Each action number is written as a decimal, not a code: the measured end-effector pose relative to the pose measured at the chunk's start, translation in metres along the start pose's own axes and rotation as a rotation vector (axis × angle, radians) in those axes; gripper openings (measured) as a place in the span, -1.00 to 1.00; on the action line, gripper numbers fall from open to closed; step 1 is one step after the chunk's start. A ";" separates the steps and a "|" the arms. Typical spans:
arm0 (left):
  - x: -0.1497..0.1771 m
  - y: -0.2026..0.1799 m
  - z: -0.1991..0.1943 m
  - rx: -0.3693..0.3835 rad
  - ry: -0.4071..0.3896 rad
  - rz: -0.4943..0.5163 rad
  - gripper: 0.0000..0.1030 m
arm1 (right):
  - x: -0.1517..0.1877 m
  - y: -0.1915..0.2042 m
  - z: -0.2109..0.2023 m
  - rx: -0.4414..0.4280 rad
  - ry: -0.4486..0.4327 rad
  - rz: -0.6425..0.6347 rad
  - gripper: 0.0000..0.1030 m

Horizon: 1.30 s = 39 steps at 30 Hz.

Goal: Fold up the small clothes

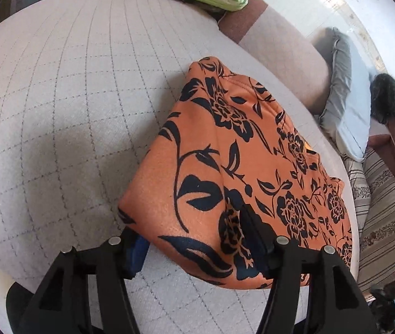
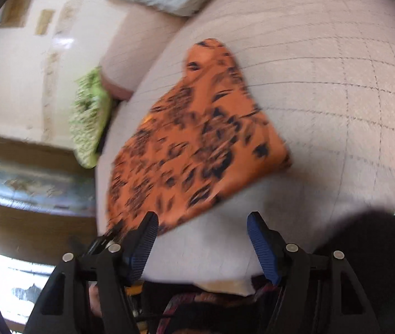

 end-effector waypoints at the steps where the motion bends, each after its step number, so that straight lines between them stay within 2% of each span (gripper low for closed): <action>1: 0.000 -0.002 0.000 0.007 -0.009 0.001 0.18 | 0.005 0.010 -0.004 -0.002 -0.008 -0.031 0.35; 2: -0.002 -0.003 0.001 0.017 -0.020 -0.002 0.08 | 0.007 0.018 -0.006 0.002 -0.016 -0.059 0.35; 3: -0.003 -0.003 0.001 0.022 -0.028 -0.006 -0.25 | 0.007 0.035 -0.007 0.017 -0.039 -0.117 0.34; 4: -0.004 -0.002 0.002 0.024 -0.029 -0.008 -0.35 | 0.003 0.048 -0.004 0.036 -0.059 -0.153 0.27; 6: -0.005 0.000 0.003 0.043 -0.031 -0.017 -0.42 | -0.005 0.074 0.009 0.115 -0.088 -0.235 -0.19; 7: -0.006 0.000 0.003 0.047 -0.036 -0.018 -0.43 | -0.010 0.084 0.020 0.160 -0.082 -0.265 -0.59; 8: -0.006 -0.001 0.003 0.045 -0.039 -0.016 -0.42 | -0.017 0.095 0.039 0.215 -0.068 -0.290 -0.69; 11: -0.006 0.002 0.008 0.062 -0.028 -0.036 -0.25 | -0.032 0.114 0.091 0.343 -0.023 -0.357 -0.74; 14: -0.011 0.004 0.010 0.100 -0.028 -0.051 -0.18 | -0.041 0.126 0.138 0.406 0.010 -0.402 -0.74; 16: -0.016 0.003 0.011 0.092 -0.033 -0.054 -0.23 | -0.049 0.132 0.163 0.452 -0.015 -0.425 -0.74; 19: -0.019 -0.004 0.010 0.060 -0.050 -0.027 -0.44 | -0.052 0.119 0.201 0.504 0.046 -0.416 -0.72; 20: -0.019 -0.007 0.007 0.051 -0.063 -0.015 -0.45 | -0.051 0.120 0.201 0.506 0.010 -0.452 -0.72; 22: -0.019 -0.015 0.002 0.036 -0.086 0.024 -0.49 | -0.047 0.122 0.193 0.500 0.033 -0.457 -0.73; 24: -0.020 -0.024 -0.009 0.035 -0.112 0.063 -0.49 | -0.044 0.119 0.176 0.450 0.065 -0.427 -0.74; 25: -0.020 -0.031 -0.016 0.039 -0.125 0.088 -0.49 | -0.043 0.117 0.165 0.430 0.053 -0.425 -0.73; 28: -0.018 -0.060 -0.036 0.000 -0.163 0.199 -0.49 | -0.046 0.101 0.120 0.417 -0.040 -0.436 -0.73; 32: -0.014 -0.106 -0.056 -0.005 -0.198 0.319 -0.49 | -0.057 0.059 0.057 0.358 -0.140 -0.339 -0.73; 35: -0.008 -0.144 -0.066 -0.010 -0.216 0.394 -0.50 | -0.068 0.024 0.018 0.267 -0.216 -0.236 -0.71; 36: -0.004 -0.161 -0.068 -0.011 -0.220 0.427 -0.50 | -0.072 0.008 0.005 0.220 -0.251 -0.179 -0.71; 38: 0.003 -0.188 -0.068 -0.033 -0.222 0.485 -0.50 | -0.077 -0.011 -0.007 0.126 -0.267 -0.082 -0.68; 39: 0.006 -0.199 -0.066 -0.043 -0.220 0.504 -0.50 | -0.081 -0.022 -0.015 0.046 -0.276 -0.032 -0.68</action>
Point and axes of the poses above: each gripper's, at about its wrist camera, not at the fingertips, and z roughly the way its jaws point, y to its left, x to its underside, the point moved 6 cm from there along z, roughly the way its jaws point, and after that the axes turned 13 degrees about y, right-handed, at the moved point
